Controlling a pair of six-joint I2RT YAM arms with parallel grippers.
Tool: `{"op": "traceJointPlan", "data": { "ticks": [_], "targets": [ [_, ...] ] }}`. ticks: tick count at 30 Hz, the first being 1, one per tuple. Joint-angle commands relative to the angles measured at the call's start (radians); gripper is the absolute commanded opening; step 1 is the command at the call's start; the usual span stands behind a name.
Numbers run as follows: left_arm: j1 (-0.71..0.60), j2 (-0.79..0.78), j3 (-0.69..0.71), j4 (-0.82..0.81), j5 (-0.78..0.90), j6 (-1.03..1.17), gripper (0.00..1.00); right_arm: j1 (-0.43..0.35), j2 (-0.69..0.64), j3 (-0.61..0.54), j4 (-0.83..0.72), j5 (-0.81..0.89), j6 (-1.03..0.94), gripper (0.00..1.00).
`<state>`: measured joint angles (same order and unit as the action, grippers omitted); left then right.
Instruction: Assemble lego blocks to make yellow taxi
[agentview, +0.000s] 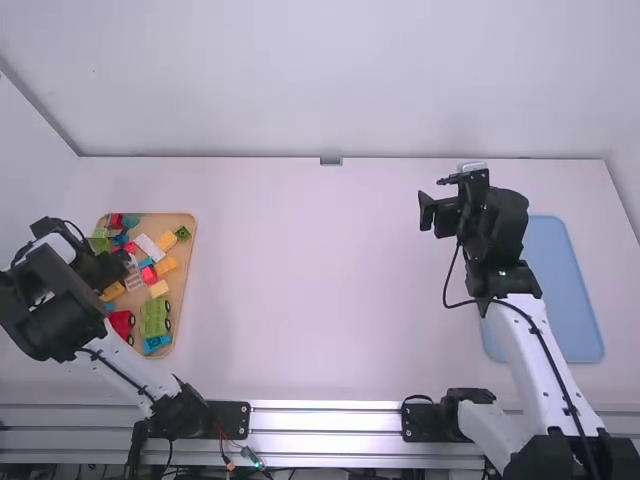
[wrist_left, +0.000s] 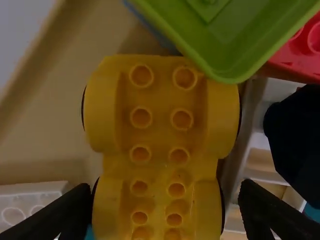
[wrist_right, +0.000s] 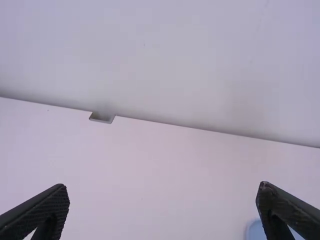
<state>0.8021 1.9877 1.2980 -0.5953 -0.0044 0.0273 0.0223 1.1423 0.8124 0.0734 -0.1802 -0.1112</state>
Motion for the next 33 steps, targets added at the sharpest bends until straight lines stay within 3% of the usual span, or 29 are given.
{"op": "traceJointPlan", "data": {
  "ticks": [1,11,33],
  "targets": [
    [0.006,0.008,0.045,-0.039,-0.004,0.014,0.82,0.005,0.004,0.043,0.005,-0.007,0.003,0.99],
    [0.011,0.008,0.077,-0.064,-0.008,0.014,0.69,0.005,0.004,0.043,0.005,-0.006,0.002,0.99],
    [0.017,0.008,-0.024,0.037,-0.011,0.045,0.72,0.031,0.004,0.043,0.005,-0.006,-0.001,0.99]
  ]
}}
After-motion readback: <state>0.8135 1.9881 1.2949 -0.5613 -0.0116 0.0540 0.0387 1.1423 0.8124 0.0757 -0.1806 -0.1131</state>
